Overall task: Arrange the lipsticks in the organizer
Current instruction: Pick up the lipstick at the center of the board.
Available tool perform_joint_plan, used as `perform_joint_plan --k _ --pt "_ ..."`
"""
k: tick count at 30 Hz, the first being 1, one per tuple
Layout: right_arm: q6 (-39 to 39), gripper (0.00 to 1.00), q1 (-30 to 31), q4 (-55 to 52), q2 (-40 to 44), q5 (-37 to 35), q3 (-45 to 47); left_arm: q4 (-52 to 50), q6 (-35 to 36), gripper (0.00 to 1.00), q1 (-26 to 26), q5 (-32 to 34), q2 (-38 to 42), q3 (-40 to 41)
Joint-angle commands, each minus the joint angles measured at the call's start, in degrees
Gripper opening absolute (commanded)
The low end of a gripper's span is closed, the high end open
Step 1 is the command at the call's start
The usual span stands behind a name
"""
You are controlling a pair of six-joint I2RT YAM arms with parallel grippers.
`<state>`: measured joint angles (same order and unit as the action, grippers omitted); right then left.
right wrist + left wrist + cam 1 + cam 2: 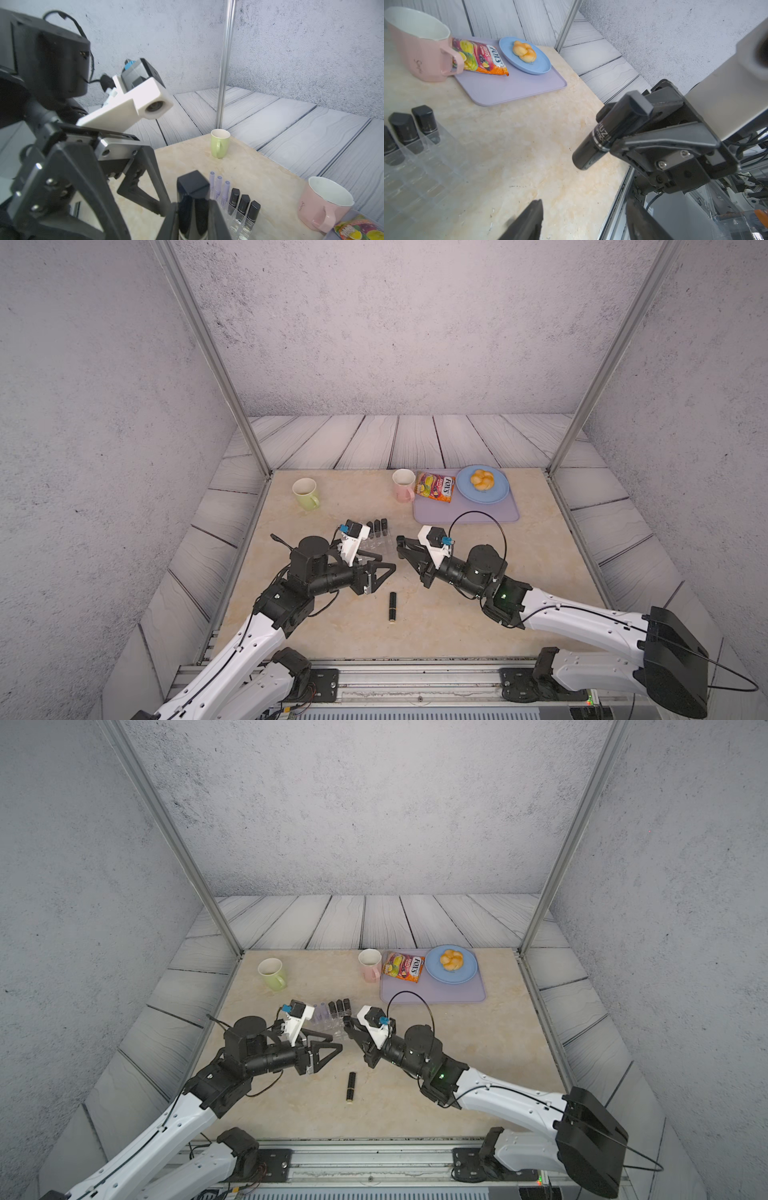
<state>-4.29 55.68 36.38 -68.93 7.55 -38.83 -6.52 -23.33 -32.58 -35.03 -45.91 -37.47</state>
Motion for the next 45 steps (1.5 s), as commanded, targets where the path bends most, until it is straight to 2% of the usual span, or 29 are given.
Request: perform_joint_plan --k 1,6,9,12,15,17,21,23,26,28,39,45 --pt "-6.7 0.08 -0.2 4.3 0.6 2.9 -0.6 3.9 4.5 0.68 -2.8 3.1 -0.5 -0.8" --pt "-14.2 0.08 -0.2 9.6 -1.7 6.6 -1.2 4.3 10.2 0.64 -4.0 5.5 -1.1 -2.6" --pt "-19.8 0.08 -0.2 12.8 -4.2 8.3 -1.4 4.4 13.0 0.58 -4.2 6.0 -1.5 -3.9" --pt "-23.8 0.08 -0.2 18.9 -6.7 7.6 -0.5 3.3 15.7 0.45 -4.2 6.3 -1.9 -5.1" --pt "-27.1 0.11 -0.2 19.5 -7.5 5.1 -0.4 2.2 17.7 0.28 -4.3 7.0 -2.0 -5.7" --pt "-28.4 0.15 -0.3 19.1 -7.6 4.6 -0.6 0.5 19.7 0.18 -4.3 7.9 -1.8 -6.0" --pt "-31.7 0.39 -1.8 8.3 -4.9 4.4 -3.2 -3.6 25.5 0.0 -4.3 12.4 -0.7 -6.4" --pt "-33.9 0.45 -3.1 0.9 -3.3 5.5 -5.0 -4.1 29.0 0.0 -4.3 16.0 -0.3 -6.0" --pt "-35.0 0.45 -4.5 -14.8 -1.9 5.4 -9.7 -4.6 33.1 0.0 -4.3 21.0 -0.6 -6.0" --pt "-34.7 0.45 -4.5 -20.1 -2.1 5.0 -12.1 -3.9 33.4 0.0 -4.3 22.0 -0.9 -6.2" --pt "-36.6 0.49 -4.3 -20.4 -8.2 9.2 -18.4 -3.3 32.4 0.0 -4.9 22.9 -2.5 -6.4" --pt "-34.8 0.5 -3.1 -23.6 -9.1 8.3 -20.5 -4.2 31.4 0.0 -5.0 25.2 -4.7 -7.3"
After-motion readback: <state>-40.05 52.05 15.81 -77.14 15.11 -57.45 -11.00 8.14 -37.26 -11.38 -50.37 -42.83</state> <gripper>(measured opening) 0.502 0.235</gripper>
